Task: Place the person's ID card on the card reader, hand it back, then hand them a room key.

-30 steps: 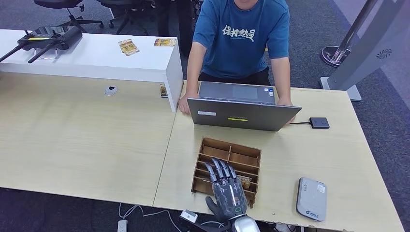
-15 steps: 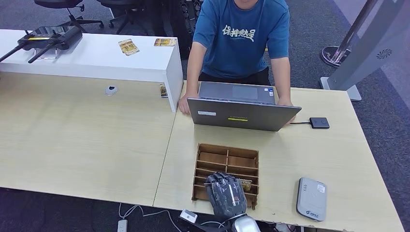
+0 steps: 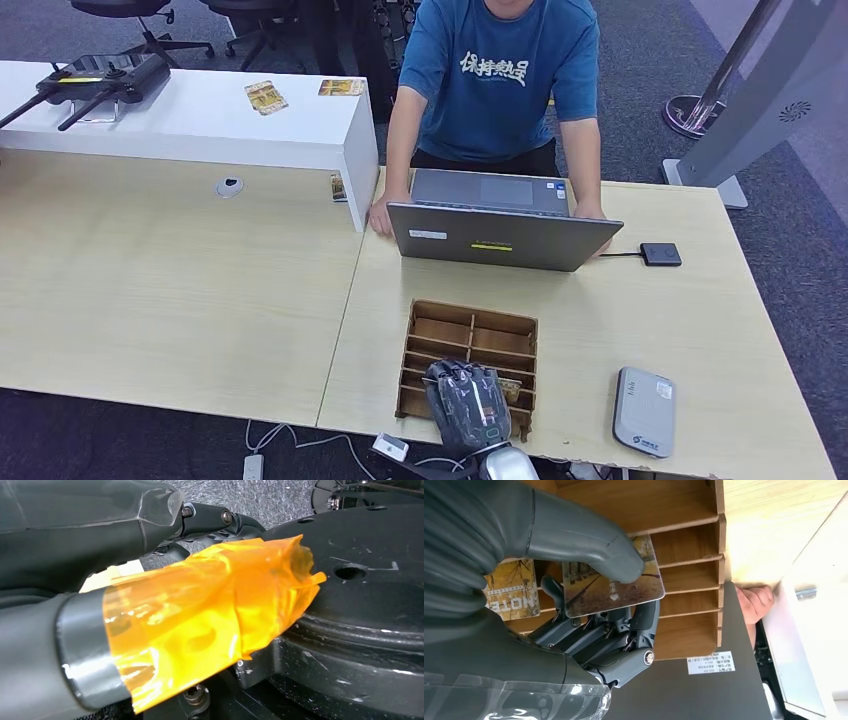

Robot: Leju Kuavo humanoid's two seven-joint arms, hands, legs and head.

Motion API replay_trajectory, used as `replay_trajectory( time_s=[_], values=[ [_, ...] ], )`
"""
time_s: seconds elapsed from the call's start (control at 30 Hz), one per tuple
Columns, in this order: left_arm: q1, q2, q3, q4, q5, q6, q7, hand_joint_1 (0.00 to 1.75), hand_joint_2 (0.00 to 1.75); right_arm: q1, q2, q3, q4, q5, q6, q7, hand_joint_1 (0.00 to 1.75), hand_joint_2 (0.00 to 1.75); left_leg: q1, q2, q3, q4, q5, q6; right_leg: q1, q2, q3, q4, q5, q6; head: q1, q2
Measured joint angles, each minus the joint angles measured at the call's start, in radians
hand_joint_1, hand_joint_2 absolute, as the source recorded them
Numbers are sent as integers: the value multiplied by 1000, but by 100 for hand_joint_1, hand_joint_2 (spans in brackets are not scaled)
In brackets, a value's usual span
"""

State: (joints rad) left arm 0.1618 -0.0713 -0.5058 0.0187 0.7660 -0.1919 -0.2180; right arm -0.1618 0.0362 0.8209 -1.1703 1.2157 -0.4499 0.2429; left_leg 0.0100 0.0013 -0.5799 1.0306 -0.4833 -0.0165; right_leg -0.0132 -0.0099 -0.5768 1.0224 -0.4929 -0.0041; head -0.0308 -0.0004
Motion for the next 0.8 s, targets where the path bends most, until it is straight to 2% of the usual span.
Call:
replay_trajectory(
  time_s=[0.13, 0.27, 0.53, 0.7, 0.8],
  values=[
    [0, 0, 0, 0, 0, 0, -1, 0, 0, 2, 0, -2, -9, -5, -39, -20, 171, 175, 0, 0, 0, 0, 0, 0, 0, 0, 0, 0, 0, 0, 0, 0],
    [0, 0, 0, 0, 0, 0, -3, 0, 0, 9, 0, -12, -34, -8, -125, -52, 172, 175, 0, 0, 0, 0, 0, 0, 0, 0, 0, 0, 0, 0, 0, 0],
    [1, 0, 0, 0, 0, 1, -4, 0, 0, 26, 0, -37, -88, -7, -210, -98, 175, 175, 0, 0, 0, 0, 0, 0, 0, 0, 0, 0, 0, 0, 0, 0],
    [2, -1, 0, 0, -4, 4, -10, 0, 0, 66, 8, -101, -198, -10, -241, -196, 175, 175, 0, 0, 0, 0, 0, 0, 0, 0, 0, 0, 0, 0, 0, 0],
    [2, -1, 0, 0, -6, 4, -12, 0, 0, 83, 17, -138, -254, -18, -243, -209, 175, 175, 0, 0, 0, 0, 0, 0, 0, 0, 0, 0, 0, 0, 0, 0]
  ],
)
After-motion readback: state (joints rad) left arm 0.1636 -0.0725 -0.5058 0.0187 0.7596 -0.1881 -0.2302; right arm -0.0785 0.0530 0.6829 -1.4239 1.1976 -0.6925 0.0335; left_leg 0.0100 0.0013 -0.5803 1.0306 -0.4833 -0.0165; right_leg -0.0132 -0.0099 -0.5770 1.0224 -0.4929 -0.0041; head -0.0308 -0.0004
